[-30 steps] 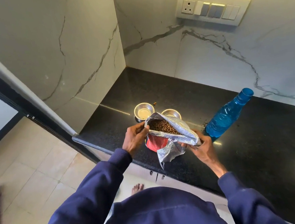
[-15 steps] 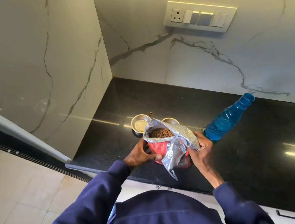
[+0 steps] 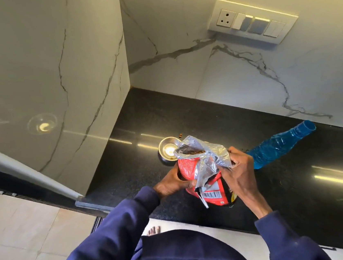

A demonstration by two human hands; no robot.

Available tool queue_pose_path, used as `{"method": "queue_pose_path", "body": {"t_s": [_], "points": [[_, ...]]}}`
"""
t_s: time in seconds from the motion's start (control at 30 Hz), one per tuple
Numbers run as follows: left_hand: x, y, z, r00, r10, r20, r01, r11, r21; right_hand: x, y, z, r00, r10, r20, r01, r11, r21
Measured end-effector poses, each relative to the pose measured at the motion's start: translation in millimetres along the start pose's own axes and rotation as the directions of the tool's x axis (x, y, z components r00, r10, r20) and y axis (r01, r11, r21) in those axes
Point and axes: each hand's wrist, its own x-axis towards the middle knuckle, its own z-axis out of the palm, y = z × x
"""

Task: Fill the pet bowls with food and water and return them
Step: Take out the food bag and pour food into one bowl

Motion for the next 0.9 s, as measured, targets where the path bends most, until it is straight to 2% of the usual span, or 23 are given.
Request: {"method": "queue_pose_path", "body": {"t_s": [0.3,0.63,0.9], "points": [[9.1,-6.2,-8.2,0.999,-0.047,0.023,0.048,0.997,-0.058,20.9,-11.2,10.7,0.993,0.101,0.058,-0.086,0.973,-0.212],[12.9,1.3,-10.6,0.997,-0.011,0.074,0.026,0.979,-0.202,43.1,-26.7,19.4,0.982,0.154,0.111,-0.107,0.933,-0.344],[14.5,1.0,-17.0,0.993,-0.039,0.116,0.072,0.952,-0.298,57.3,-34.8,27.2,0.973,0.192,0.125,-0.122,0.898,-0.423]]}}
